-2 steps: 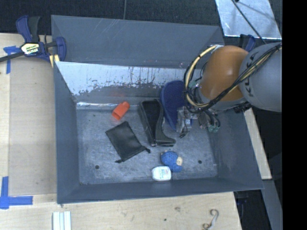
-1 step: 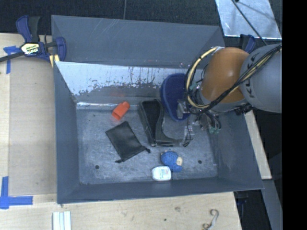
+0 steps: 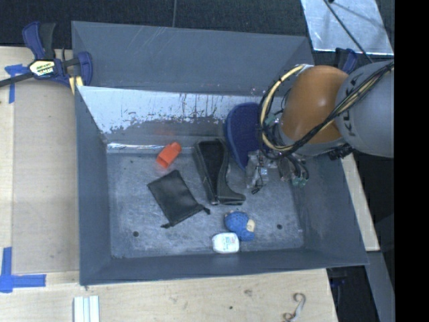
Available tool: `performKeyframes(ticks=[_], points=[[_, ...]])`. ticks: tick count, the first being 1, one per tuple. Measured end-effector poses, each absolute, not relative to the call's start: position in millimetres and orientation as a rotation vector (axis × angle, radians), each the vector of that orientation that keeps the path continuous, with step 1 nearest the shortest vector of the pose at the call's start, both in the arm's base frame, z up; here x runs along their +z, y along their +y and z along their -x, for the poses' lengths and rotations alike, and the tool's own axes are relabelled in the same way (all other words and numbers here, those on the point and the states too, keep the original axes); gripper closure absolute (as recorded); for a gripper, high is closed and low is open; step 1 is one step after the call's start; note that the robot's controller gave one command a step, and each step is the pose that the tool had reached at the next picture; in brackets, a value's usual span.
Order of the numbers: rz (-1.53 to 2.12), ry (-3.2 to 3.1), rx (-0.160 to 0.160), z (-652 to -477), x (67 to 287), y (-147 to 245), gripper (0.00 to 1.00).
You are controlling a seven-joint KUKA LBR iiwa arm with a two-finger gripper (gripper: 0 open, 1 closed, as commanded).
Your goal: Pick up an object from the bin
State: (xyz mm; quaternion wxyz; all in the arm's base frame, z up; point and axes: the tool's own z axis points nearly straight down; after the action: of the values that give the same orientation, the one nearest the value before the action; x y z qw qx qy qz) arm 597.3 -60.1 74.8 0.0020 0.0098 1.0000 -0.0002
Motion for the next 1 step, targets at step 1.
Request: performKeyframes(ticks=[1], points=[[-0.030,3.142,-0.001,-595.9,73.5,-60.1,0.00]])
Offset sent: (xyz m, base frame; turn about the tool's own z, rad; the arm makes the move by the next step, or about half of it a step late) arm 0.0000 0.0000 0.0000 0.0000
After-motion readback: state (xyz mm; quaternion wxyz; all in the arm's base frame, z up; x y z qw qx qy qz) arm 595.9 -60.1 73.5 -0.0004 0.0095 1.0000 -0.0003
